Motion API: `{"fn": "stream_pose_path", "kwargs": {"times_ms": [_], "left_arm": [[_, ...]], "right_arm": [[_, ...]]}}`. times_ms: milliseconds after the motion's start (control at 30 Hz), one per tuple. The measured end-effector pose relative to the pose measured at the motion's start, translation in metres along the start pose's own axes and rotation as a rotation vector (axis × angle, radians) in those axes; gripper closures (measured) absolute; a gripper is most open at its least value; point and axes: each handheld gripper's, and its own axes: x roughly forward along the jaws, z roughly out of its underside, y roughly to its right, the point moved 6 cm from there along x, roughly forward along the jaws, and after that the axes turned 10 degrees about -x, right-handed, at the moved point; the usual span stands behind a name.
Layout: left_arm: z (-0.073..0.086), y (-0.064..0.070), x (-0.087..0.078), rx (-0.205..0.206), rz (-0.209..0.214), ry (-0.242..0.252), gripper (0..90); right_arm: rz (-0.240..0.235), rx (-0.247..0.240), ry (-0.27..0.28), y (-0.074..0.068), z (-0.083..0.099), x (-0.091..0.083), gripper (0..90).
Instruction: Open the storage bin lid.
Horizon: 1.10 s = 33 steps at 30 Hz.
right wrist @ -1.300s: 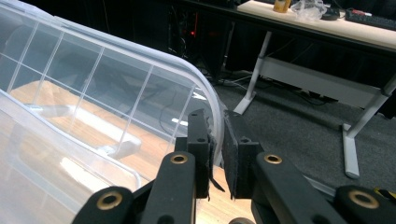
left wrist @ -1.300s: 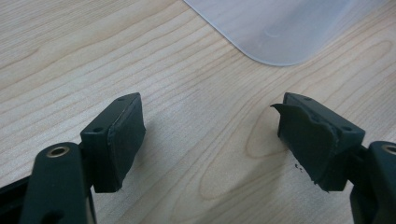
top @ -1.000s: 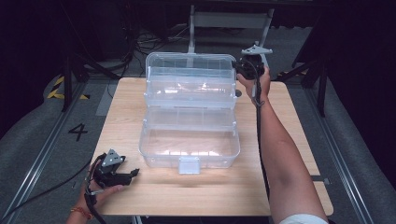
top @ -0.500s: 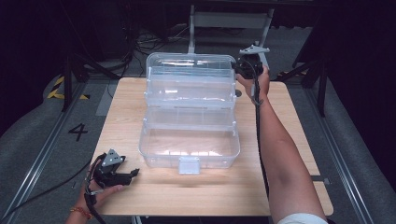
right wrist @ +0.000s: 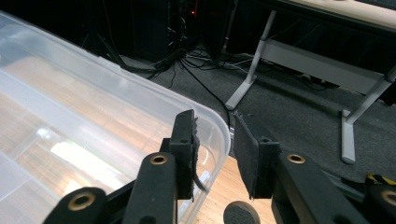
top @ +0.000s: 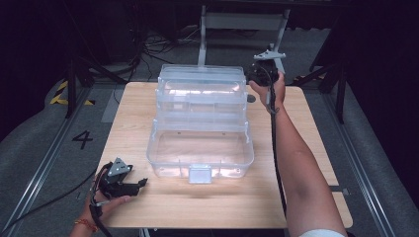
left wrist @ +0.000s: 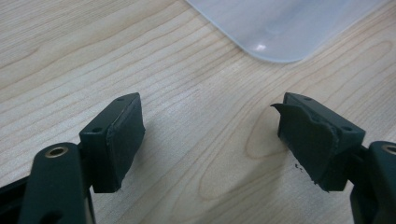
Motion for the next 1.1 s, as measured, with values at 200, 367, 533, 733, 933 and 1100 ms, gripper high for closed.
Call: {"fn": "stream_pose_path", "kwargs": {"times_ms": [200, 367, 533, 733, 933, 1100], "left_arm": [[0.000, 0.000, 0.000, -0.003, -0.002, 0.003, 22.9], [-0.001, -0.001, 0.000, 0.006, -0.004, 0.006, 23.0], [-0.001, -0.001, 0.000, 0.007, -0.005, 0.006, 22.9], [-0.001, -0.001, 0.000, 0.004, -0.004, 0.006, 22.9], [-0.001, -0.001, 0.000, 0.005, -0.005, 0.006, 22.9], [0.000, 0.000, 0.000, -0.008, -0.002, 0.004, 22.9]], "right_arm": [[-0.011, -0.039, 0.004, -0.003, -0.004, -0.006, 67.8], [-0.021, -0.043, 0.010, -0.005, -0.003, -0.012, 67.2], [-0.030, -0.051, 0.012, -0.007, -0.003, -0.017, 65.5], [-0.048, -0.090, 0.015, -0.012, -0.003, -0.030, 63.5], [-0.073, -0.111, 0.025, -0.019, 0.000, -0.044, 60.5], [-0.090, -0.124, 0.032, -0.023, 0.004, -0.053, 59.5]]}}
